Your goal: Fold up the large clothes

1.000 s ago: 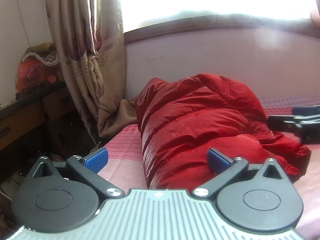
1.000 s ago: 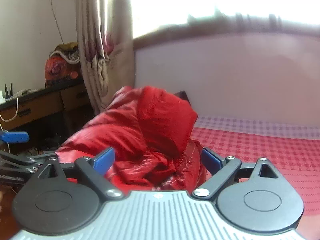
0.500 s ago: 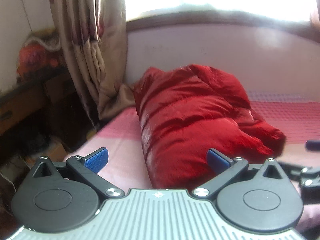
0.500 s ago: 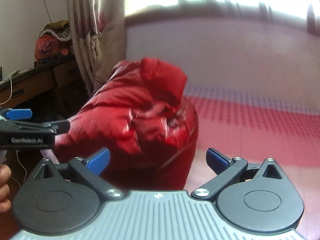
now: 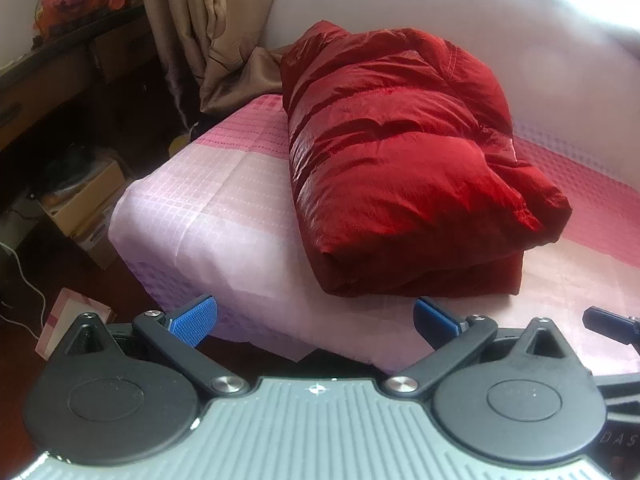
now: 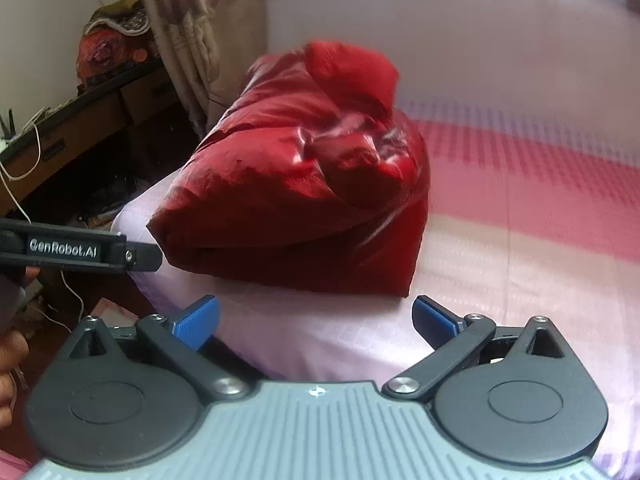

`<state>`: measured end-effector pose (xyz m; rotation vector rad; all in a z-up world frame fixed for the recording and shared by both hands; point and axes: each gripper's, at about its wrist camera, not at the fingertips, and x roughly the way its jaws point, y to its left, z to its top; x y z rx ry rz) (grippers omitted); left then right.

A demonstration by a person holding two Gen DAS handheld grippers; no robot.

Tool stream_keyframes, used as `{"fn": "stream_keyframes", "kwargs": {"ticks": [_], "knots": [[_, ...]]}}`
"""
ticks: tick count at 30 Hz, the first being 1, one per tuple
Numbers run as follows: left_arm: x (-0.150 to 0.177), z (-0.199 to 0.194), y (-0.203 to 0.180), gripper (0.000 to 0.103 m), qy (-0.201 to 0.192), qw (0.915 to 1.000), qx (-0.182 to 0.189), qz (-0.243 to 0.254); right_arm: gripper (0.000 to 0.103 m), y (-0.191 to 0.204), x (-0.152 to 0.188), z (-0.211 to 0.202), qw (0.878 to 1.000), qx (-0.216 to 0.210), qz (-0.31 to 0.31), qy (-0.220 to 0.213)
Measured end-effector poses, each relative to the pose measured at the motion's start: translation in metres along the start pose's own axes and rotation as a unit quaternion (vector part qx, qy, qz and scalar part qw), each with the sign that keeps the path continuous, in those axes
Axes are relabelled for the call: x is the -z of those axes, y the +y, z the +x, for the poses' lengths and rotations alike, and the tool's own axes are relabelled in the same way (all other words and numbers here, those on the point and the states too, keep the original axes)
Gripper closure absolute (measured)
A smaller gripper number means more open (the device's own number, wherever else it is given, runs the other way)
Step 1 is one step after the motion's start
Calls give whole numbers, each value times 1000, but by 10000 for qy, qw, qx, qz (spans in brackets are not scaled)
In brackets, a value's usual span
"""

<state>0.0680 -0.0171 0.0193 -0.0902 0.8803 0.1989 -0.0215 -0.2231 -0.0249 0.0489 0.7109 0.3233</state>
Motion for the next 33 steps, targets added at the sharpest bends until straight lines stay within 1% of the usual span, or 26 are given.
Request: {"fn": "stream_keyframes", "kwargs": {"ticks": [9, 15, 19, 23, 33], "knots": [[0, 7, -8, 0, 181, 9998, 48, 80, 0, -6, -3, 5, 9999, 111, 58, 106], [4, 9, -13, 0, 220, 9996, 56, 136, 0, -8, -2, 8, 9998, 75, 35, 169], [6, 6, -16, 0, 89, 9997, -12, 222, 0, -9, -2, 9, 9998, 51, 17, 197], [7, 0, -18, 1, -154, 9995, -85, 267, 0, -9, -1, 11, 9997, 25, -10, 224], [6, 1, -18, 0, -127, 9997, -71, 191, 0, -9, 1, 11, 9998, -12, -78, 204]]}}
